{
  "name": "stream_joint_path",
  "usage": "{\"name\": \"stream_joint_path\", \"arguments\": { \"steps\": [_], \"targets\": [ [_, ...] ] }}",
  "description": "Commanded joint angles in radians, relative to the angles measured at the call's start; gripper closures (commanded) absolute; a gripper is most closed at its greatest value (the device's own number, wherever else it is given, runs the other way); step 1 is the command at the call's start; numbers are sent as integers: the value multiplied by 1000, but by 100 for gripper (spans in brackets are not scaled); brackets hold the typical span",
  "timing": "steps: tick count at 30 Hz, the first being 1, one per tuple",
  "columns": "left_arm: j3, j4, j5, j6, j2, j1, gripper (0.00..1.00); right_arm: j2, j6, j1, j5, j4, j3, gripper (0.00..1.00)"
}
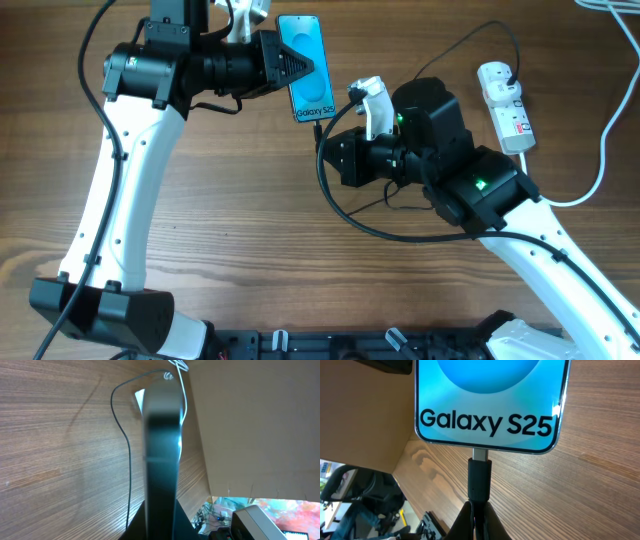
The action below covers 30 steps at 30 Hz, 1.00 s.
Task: Plug charger to phone and switch on socket
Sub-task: 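Push the plug upward into the phone's port with the right gripper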
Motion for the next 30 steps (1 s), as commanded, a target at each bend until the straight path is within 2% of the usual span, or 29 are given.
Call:
{"name": "stream_joint_path", "arguments": {
  "steps": [1,30],
  "targets": [
    [4,-9,35,6,1,-6,96,1,6,2,6,11,16,96],
    [4,-11,45,39,1,-5,96,1,5,2,7,-16,16,96]
  ]
}}
